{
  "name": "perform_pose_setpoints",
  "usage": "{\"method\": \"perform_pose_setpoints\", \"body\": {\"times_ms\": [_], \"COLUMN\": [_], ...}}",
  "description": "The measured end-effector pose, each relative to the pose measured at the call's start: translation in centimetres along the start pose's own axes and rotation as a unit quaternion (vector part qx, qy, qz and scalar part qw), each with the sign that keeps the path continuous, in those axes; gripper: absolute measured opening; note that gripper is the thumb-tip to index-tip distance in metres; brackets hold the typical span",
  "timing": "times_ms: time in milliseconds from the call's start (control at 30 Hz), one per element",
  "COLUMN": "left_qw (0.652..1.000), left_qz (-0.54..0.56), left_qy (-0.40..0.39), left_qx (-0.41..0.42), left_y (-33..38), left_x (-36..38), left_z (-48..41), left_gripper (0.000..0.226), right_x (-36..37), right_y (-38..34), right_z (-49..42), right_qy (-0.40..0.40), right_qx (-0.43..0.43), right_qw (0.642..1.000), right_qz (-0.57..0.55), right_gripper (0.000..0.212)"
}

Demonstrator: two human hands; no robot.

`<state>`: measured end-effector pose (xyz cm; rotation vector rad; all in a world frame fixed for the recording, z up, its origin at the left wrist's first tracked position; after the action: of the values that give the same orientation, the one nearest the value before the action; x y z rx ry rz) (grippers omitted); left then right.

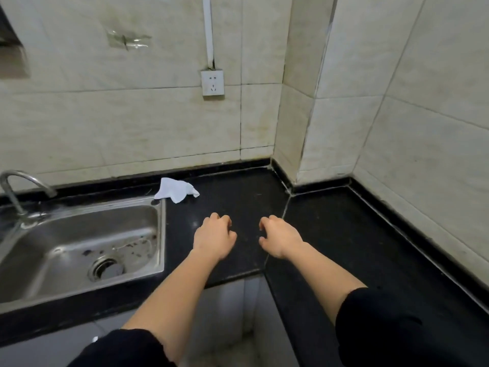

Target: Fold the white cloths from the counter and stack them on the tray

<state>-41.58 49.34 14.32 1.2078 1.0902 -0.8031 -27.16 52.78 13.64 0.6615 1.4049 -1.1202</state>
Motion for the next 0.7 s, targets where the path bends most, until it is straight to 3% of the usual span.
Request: {"method": "perform_pose_setpoints", "body": {"times_ms": [367, 700], "left_qw": [0.998, 0.992], "left_qz": [0.03, 0.032], "left_qy": [-0.033, -0.056], "left_qx": [-0.034, -0.109], "left_y": [-13.1, -24.3], "left_x": [1.5, 7.1], "left_z": [-20.8, -30.5], "left_gripper": [0.033, 0.049], "right_x": [4.6, 11.1], "right_y": [-5.0, -9.6], "right_z": [-22.2, -36.0], "right_qy": [-0.058, -0.106], "right_qx": [0.022, 0.0], "right_qw": [0.998, 0.993], "right_qz": [-0.028, -0.049], "right_gripper": [0.033, 0.038]}}
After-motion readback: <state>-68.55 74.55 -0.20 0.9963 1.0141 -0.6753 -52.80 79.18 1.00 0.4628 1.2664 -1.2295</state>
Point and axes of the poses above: each hand's wrist, its own z-axis away from the middle knuckle, its own x-axis out of the palm, y = z × x, the point moved 9 cm from there along -z, towards the middle knuckle, and after that the axes turned 2 degrees about -x, right-handed, at the moved point
